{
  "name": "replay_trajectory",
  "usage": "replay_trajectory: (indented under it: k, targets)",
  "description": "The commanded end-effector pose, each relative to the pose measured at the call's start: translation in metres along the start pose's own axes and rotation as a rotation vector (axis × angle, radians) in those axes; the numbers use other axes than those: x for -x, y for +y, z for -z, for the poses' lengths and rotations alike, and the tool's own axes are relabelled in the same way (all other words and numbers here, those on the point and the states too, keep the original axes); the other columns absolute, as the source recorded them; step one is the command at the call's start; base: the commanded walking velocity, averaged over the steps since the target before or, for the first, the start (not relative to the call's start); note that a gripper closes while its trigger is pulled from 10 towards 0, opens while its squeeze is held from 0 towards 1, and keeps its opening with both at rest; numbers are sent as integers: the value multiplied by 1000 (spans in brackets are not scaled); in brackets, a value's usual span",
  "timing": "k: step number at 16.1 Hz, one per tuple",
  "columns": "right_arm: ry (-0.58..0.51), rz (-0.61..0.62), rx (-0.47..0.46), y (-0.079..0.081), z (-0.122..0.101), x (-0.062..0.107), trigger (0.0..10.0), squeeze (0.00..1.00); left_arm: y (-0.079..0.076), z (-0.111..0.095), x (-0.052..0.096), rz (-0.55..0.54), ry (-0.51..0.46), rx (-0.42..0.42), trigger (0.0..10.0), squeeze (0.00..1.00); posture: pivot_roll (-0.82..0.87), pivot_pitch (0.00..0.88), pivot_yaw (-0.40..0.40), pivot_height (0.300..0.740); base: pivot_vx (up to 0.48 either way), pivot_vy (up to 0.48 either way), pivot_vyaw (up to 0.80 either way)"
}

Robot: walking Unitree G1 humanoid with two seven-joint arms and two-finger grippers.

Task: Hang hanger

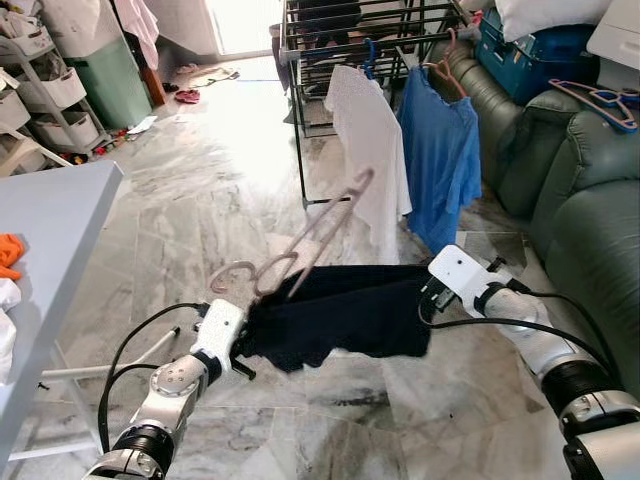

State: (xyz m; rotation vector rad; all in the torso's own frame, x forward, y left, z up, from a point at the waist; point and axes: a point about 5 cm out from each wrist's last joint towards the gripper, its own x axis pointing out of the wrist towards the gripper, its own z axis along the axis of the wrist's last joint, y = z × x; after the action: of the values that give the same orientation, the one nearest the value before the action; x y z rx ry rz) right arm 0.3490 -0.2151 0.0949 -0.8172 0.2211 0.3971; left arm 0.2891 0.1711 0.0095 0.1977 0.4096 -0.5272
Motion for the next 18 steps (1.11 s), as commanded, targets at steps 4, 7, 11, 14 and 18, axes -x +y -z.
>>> replay_trajectory:
  k: [4, 7, 11, 14, 18]
  targets:
    - [37, 138, -103, -37, 9, 10, 0, 0, 20, 22, 25, 33, 94, -21, 10000, 0, -157, 0, 117, 740, 0, 0, 0]
    - [46, 114, -149, -51, 3, 8, 0, 0, 8, 31, 36, 265, 102, -88, 10000, 0, -168, 0, 121, 740, 0, 0, 0]
    - [-16, 138, -113, -75, -25, 2, 0, 0, -8, 47, 44, 446, 191, -133, 10000, 0, -178, 0, 123, 740, 0, 0, 0]
    - [-74, 126, -63, -80, -47, -3, 0, 0, -13, 52, 46, 526, 241, -148, 10000, 0, -182, 0, 124, 740, 0, 0, 0]
    - [-155, 105, 21, -88, -74, -6, 0, 0, -11, 67, 53, 537, 389, -169, 10000, 0, -186, 0, 128, 740, 0, 0, 0]
